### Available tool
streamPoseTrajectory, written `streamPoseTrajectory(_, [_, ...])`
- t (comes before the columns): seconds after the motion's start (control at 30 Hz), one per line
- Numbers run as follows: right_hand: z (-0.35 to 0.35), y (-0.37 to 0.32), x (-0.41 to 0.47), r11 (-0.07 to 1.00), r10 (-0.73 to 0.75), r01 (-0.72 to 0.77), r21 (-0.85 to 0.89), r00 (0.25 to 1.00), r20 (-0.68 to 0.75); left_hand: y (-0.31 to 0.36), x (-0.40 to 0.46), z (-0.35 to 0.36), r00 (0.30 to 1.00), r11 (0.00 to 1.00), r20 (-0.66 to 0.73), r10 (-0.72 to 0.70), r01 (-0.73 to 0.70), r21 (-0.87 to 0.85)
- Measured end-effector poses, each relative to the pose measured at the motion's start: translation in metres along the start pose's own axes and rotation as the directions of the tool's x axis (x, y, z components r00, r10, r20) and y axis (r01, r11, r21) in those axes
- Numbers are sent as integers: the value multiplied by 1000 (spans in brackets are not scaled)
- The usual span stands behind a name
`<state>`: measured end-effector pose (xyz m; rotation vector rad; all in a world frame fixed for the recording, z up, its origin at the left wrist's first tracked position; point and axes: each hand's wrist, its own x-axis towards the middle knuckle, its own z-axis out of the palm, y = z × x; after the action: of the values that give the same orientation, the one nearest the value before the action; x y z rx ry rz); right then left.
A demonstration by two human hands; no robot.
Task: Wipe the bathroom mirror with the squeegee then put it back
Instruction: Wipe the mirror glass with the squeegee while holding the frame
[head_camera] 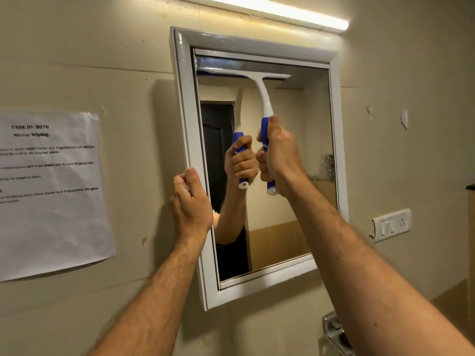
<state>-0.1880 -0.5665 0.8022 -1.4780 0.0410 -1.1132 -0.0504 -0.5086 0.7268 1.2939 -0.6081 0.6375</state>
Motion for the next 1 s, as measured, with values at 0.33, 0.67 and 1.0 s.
streamPoseTrajectory(0.33, [-2, 12, -2, 999, -26, 26, 29, 999, -21, -3, 2, 1, 999, 1000, -19, 29, -29, 8])
streamPoseTrajectory(0.67, [-1, 13, 7, 998, -20, 23, 58, 999, -39, 0, 1, -2, 999, 999, -23, 44, -43, 30])
streamPoseTrajectory(1.0, [-21, 9, -3, 995, -73, 69, -67, 996, -51, -1, 2, -1, 998, 998, -18, 59, -58, 31])
